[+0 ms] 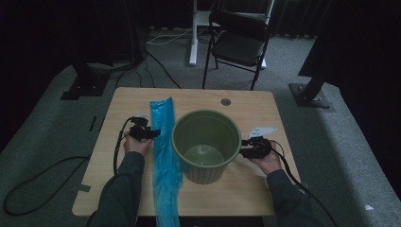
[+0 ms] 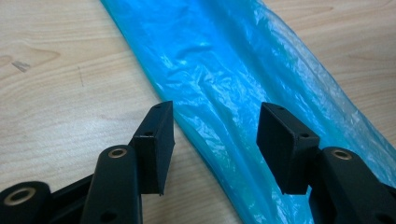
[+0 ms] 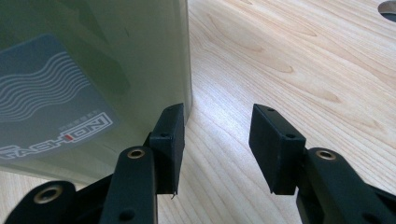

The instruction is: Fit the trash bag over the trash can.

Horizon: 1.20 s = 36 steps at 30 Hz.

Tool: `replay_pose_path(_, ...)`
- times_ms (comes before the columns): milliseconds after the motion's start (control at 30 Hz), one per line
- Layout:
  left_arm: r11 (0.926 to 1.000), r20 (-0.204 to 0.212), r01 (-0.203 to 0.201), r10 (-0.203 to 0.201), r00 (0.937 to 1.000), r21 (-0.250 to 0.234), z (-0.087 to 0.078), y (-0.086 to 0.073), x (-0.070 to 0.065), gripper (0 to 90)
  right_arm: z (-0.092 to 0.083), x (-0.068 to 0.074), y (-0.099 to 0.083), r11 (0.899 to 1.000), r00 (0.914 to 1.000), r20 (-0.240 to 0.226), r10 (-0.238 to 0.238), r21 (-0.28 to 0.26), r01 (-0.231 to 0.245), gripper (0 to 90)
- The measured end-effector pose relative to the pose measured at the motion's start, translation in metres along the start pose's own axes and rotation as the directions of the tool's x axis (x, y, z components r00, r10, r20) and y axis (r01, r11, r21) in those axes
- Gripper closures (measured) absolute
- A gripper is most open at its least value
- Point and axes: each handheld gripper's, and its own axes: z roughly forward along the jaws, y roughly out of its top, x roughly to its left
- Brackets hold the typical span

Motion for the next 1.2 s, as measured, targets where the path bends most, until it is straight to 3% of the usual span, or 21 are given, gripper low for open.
replay_pose_path(600, 0.9999, 0.014, -0.008, 0.007, 0.9999, 0.015, -0.008, -0.02, -0.009, 46.4, -0.002, 0.0, -0.001, 1.0, 1.0, 0.001, 0.0, -0.004, 0.0, 54.6)
replay_pose_path(900, 0.9996, 0.015, -0.024, 0.023, 0.9996, 0.013, -0.024, -0.037, -0.026, 43.3, -0.002, 0.0, 0.0, 1.0, 1.0, -0.003, 0.0, -0.012, 0.0, 54.4)
replay_pose_path(1000, 0.9993, 0.01, -0.019, 0.019, 0.9998, 0.033, -0.019, -0.039, -0.029, 41.8, 0.0, 0.0, 0.001, 1.0, 1.0, -0.007, -0.004, -0.007, 0.004, 54.4)
replay_pose_path(1200, 0.9993, -0.043, -0.028, 0.029, 0.9987, 0.024, -0.01, -0.033, -0.034, 38.1, 0.003, 0.002, 0.005, 1.0, 0.9998, -0.016, -0.013, -0.008, 0.013, 54.2)
